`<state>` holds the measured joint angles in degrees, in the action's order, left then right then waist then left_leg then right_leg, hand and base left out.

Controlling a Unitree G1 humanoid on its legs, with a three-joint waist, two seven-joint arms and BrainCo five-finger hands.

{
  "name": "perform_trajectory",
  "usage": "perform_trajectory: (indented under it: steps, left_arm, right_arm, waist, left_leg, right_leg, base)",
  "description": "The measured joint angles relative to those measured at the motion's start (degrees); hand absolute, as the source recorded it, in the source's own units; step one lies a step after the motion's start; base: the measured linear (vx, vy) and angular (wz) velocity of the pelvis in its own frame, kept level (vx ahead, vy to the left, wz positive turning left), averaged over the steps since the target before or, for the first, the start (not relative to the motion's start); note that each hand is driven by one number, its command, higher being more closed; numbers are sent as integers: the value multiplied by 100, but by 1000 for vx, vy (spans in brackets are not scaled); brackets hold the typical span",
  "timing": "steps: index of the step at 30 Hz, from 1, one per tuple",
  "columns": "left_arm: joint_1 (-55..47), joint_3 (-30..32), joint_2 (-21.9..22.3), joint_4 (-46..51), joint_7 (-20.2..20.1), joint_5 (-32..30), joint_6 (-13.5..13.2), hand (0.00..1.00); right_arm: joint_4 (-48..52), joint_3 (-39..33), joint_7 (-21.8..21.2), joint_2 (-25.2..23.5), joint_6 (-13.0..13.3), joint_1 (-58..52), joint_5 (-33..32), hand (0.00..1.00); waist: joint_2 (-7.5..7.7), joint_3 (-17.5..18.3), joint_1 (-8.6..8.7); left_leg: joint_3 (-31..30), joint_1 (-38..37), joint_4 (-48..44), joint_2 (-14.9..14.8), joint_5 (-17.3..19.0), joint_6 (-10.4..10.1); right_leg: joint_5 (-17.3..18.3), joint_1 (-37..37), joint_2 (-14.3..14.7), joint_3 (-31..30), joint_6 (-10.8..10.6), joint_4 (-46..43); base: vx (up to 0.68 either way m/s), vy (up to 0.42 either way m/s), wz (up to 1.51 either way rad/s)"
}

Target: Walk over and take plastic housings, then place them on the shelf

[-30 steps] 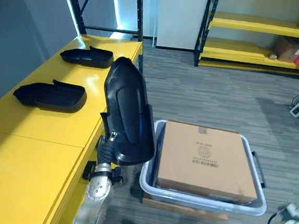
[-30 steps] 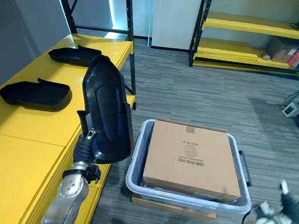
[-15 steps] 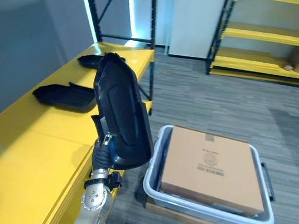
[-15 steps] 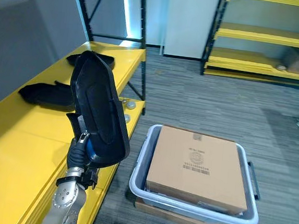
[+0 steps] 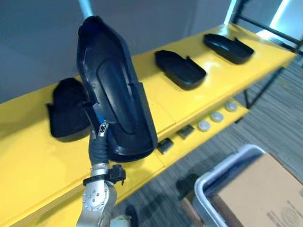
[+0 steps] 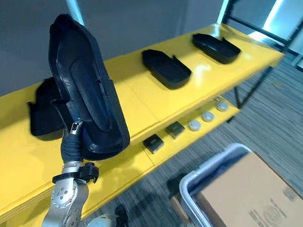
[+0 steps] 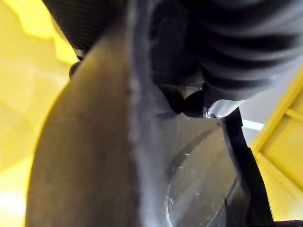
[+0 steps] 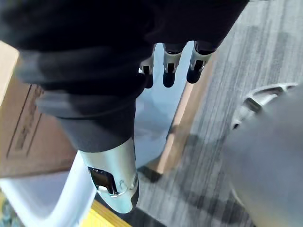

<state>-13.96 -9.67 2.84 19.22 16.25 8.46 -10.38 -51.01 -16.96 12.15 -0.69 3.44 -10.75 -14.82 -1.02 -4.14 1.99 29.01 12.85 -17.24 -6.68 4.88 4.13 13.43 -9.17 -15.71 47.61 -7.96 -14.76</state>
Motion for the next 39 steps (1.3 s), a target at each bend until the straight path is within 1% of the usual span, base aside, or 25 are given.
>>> perform_trajectory:
  steps: [2, 4, 6, 7, 8, 9, 11, 13, 14, 15, 16, 18, 23, 27, 29, 30, 31, 32, 33, 34, 35, 36, 37, 38, 39]
  left_arm:
    - [7, 103, -36, -193, 5, 66, -7, 100]
    - [5, 130, -97, -384, 5, 101, 29, 100]
    - [-19, 117, -132, -423, 4, 100, 107, 100]
    - [-27, 75, -131, -423, 7, 99, 107, 100]
    - [-24, 87, -184, -420, 12, 97, 105, 100]
    - [-26, 94, -195, -420, 20, 96, 103, 100]
    - [-43, 71, -180, -419, 50, 90, 102, 100]
    - [-45, 40, -148, -416, 52, 78, 102, 100]
    - [-40, 44, -129, -413, 58, 66, 98, 100]
    - [-100, 33, -51, -415, 96, 11, 103, 100]
    - [-175, 42, 30, -360, 140, -22, 84, 100]
    - [-247, 57, 39, -317, 156, -21, 60, 100]
    - [-292, 54, 35, -317, 150, -15, 61, 100]
    - [-288, 133, 34, -286, 151, -18, 63, 100]
    - [-293, 316, 44, -182, 192, -17, 69, 100]
    - [-287, 408, 43, -40, 282, -16, 65, 100]
    - [-288, 478, 43, 13, 296, -15, 51, 100]
    - [-288, 581, 55, 56, 308, -16, 42, 100]
    - [-291, 595, 64, 56, 361, -10, 37, 100]
    - [-288, 590, 91, 56, 391, -7, 34, 100]
    - [-270, 547, 88, 55, 378, -2, 19, 100]
    - [-265, 525, 87, 55, 376, -1, 13, 100]
    - [-251, 500, 86, 55, 376, 0, 7, 100]
    - [-240, 495, 87, 55, 378, 0, 5, 100]
    - [-238, 488, 85, 55, 385, -3, -1, 100]
  right_arm:
    - [-228, -11, -65, 2, -3, 313, 207, 0]
    - [-347, -10, -109, -15, -13, 439, 254, 0]
    - [-343, -3, -113, -44, -32, 462, 329, 0]
    - [-239, -3, -118, -19, -28, 427, 379, 0]
    - [-160, 14, -121, -68, -30, 370, 397, 0]
    - [-153, 33, -119, -98, -31, 368, 397, 0]
    - [-81, 243, -110, -128, -34, 280, 376, 0]
    - [126, 393, -106, -136, -8, 113, 343, 0]
    - [152, 396, -108, -147, 0, 90, 316, 0]
    - [201, 411, -108, -158, -10, 77, 287, 0]
    - [239, 423, -111, -106, -3, 77, 296, 0]
    - [245, 460, -110, -52, 1, 74, 300, 0]
    - [239, 455, -102, -179, 0, 15, 302, 0]
    - [234, 446, -72, -179, 0, 18, 300, 0]
    - [237, 448, -9, -178, 3, 37, 303, 0]
    - [243, 461, 24, -215, 0, 58, 316, 0]
    - [245, 461, 32, -199, -8, 72, 321, 0]
    - [247, 454, 40, -141, -25, 77, 352, 0]
    - [278, 446, 44, -81, -32, 67, 387, 0]
    - [309, 431, 60, -35, -30, 42, 413, 0]
    - [306, 357, 60, 18, -37, 31, 421, 0]
    - [303, 330, 69, 38, -45, 21, 422, 0]
    - [303, 319, 84, 71, -72, 7, 423, 0]
    - [301, 312, 110, 80, -80, -5, 423, 0]
    - [283, 197, 147, 97, -107, -37, 433, 0]
  waist:
    - [0, -10, -89]
    - [25, -31, -129]
    - [45, -83, -105]
    - [50, -140, -72]
    - [54, -166, -21]
    - [108, -159, -1]
    - [240, -177, 57]
    - [345, -173, 60]
    - [432, -171, 42]
    - [324, -157, 44]
    - [220, -119, -46]
    - [148, -117, -124]
    - [293, -84, -137]
    - [313, -76, -155]
    - [405, -116, -165]
    - [395, -135, -169]
    - [370, -147, -162]
    - [402, -171, -164]
    - [394, -158, -135]
    - [377, -126, -119]
    - [349, -103, -108]
    - [314, -84, -102]
    - [247, -43, -89]
    - [199, -16, -85]
    - [64, 63, -85]
  left_leg:
    - [-75, 50, 84, 191, -11, 38]
    - [-96, 41, 25, 245, 81, 98]
    - [-226, -56, 48, 301, 186, 145]
    - [-300, -192, 103, 288, 271, 77]
    - [-448, -257, 161, 308, 303, 0]
    - [-489, -304, 194, 329, 306, -20]
    - [-744, -437, 291, 462, 272, -72]
    - [-933, -419, 188, 610, 292, -91]
    - [-1024, -414, 126, 675, 318, -95]
    - [-1216, -390, 18, 638, 376, -147]
    - [-1305, -349, 12, 570, 367, -172]
    - [-1427, -311, 30, 475, 322, -234]
    - [-1656, -489, 158, 434, 186, -355]
    - [-1819, -499, 305, 494, 72, -385]
    - [-1763, -382, 235, 506, 21, -519]
    - [-1402, -235, -353, 182, 272, -280]
    - [-1251, -163, -691, -76, 382, -317]
    - [-1105, -107, -1105, -537, 510, -442]
    - [-1103, -180, -1214, -876, 531, -476]
    - [-1156, -211, -1171, -1069, 520, -492]
    - [-1190, -285, -946, -1272, 462, -576]
    - [-1225, -320, -788, -1348, 397, -659]
    - [-1293, -401, -355, -1435, 187, -787]
    - [-1357, -450, -125, -1462, -68, -743]
    - [-1508, -516, 132, -1474, -522, -919]
  right_leg:
    - [-130, 11, -70, 53, -23, 83]
    - [-185, 55, -176, -86, 104, -129]
    - [-147, 275, -341, -686, 635, -809]
    - [6, 567, -274, -1584, 883, -1281]
    - [258, 835, 73, -2568, 739, -1337]
    - [360, 989, 210, -2982, 703, -1362]
    - [581, 1564, 780, -4335, 627, -1511]
    - [443, 1747, 870, -4641, 550, -1272]
    - [247, 1766, 837, -4618, 473, -1156]
    - [282, 1629, 858, -4444, 475, -1049]
    - [241, 1561, 921, -4312, 526, -859]
    - [143, 1383, 1018, -4113, 587, -582]
    - [92, 953, 1114, -3767, 665, -216]
    - [73, 853, 1099, -3519, 693, -97]
    - [51, 861, 970, -3384, 729, -124]
    - [50, 881, 944, -3306, 731, -138]
    - [50, 890, 944, -3291, 732, -179]
    - [52, 903, 886, -3265, 733, -276]
    - [51, 908, 740, -3214, 733, -384]
    - [50, 934, 626, -3170, 731, -433]
    - [27, 951, 453, -3103, 689, -450]
    - [-11, 952, 378, -3057, 624, -449]
    - [-80, 953, 247, -2993, 503, -447]
    - [-112, 952, 200, -2956, 446, -448]
    - [-192, 943, 123, -2854, 227, -430]
  base:
    - [69, 133, 24]
    - [67, 112, 13]
    - [67, 87, 20]
    - [75, 38, 35]
    - [62, 22, 37]
    - [86, -36, 48]
    - [89, -83, 62]
    - [65, -94, 83]
    - [93, -120, 94]
    - [115, -120, 67]
    - [142, -114, 56]
    - [125, -112, 34]
    - [118, -117, 28]
    - [53, -45, 30]
    - [-9, -35, 27]
    - [-12, -15, 20]
    - [-5, 24, 15]
    - [-4, 109, 8]
    - [-2, 221, 13]
    - [17, 321, 20]
    - [26, 323, 24]
    - [44, 385, 38]
    - [46, 356, 38]
    - [70, 490, 48]
    - [75, 542, 52]
